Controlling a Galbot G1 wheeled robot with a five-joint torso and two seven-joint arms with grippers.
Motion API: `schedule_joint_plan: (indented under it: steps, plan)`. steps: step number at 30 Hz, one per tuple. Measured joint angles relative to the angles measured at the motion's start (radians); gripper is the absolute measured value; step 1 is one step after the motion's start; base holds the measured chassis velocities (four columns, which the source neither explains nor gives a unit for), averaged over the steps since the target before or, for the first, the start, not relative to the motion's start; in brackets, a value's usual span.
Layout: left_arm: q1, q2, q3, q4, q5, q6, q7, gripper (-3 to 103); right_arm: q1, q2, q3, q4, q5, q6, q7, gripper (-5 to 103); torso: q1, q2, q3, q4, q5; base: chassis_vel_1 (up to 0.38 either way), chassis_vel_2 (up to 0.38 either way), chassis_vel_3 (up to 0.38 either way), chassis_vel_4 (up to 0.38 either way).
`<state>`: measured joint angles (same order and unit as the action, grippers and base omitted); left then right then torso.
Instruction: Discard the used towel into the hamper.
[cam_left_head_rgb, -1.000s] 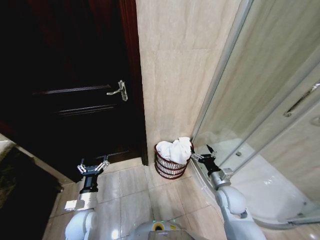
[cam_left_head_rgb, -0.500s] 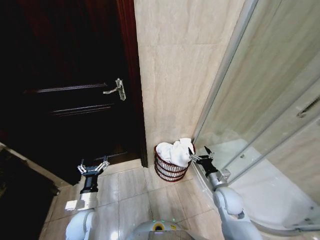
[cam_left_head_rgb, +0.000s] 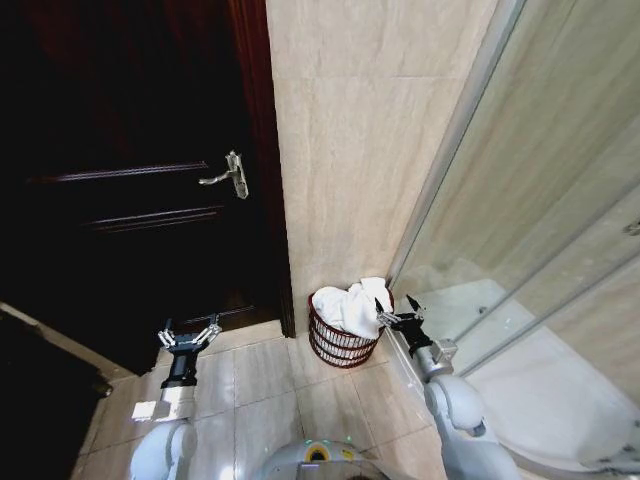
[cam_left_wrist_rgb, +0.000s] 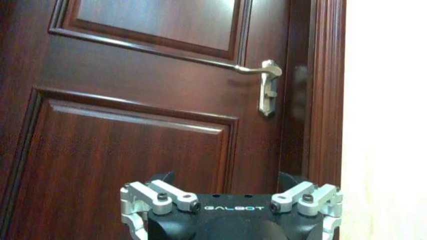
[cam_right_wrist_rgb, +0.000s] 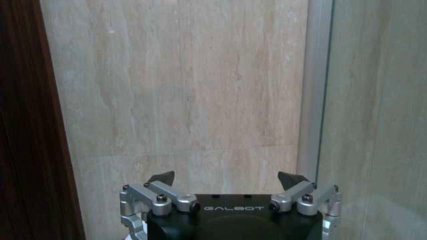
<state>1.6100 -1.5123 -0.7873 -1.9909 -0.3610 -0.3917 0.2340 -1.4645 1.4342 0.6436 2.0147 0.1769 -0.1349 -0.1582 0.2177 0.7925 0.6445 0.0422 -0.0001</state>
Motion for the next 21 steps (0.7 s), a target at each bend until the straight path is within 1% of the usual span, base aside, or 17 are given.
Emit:
schedule_joint_plan:
  steps: [4, 8, 10, 14, 18, 21]
  plan:
    - [-0.001, 0.001, -0.002, 0.006, -0.003, -0.009, 0.0, 100, 0.001, 0.004, -0.006, -0.005, -0.004, -0.003, 0.011, 100, -0.005, -0.011, -0.006, 0.0001, 0.0, 0.0, 0.0, 0.0, 0.0]
    - [-0.007, 0.0, -0.003, 0.013, -0.004, -0.015, -0.003, 100, -0.038, 0.021, -0.032, -0.009, -0.023, -0.028, 0.013, 100, -0.008, -0.015, -0.007, -0.0001, -0.0001, 0.0, 0.0, 0.0, 0.0]
    - [-0.015, -0.001, -0.001, 0.017, -0.004, -0.015, -0.003, 100, -0.045, 0.036, -0.041, -0.041, -0.04, -0.024, -0.006, 100, -0.008, -0.015, -0.007, -0.0002, -0.0001, 0.0, 0.0, 0.0, 0.0]
    - [-0.018, -0.002, -0.001, 0.018, -0.004, -0.015, -0.004, 100, -0.024, 0.042, -0.041, -0.085, -0.044, -0.023, -0.037, 100, -0.008, -0.015, -0.007, -0.0002, 0.0, 0.0, 0.0, 0.0, 0.0]
    - [-0.014, 0.001, -0.007, 0.014, -0.004, -0.011, -0.005, 100, 0.071, 0.04, -0.035, -0.2, 0.004, -0.093, -0.061, 100, -0.007, -0.012, -0.006, 0.0002, 0.0001, 0.0, 0.0, 0.0, 0.0]
    - [-0.016, 0.003, -0.012, 0.014, -0.005, -0.009, -0.007, 100, 0.108, 0.035, -0.036, -0.258, 0.001, -0.106, -0.075, 100, -0.006, -0.011, -0.005, 0.0001, 0.0, 0.0, 0.0, 0.0, 0.0]
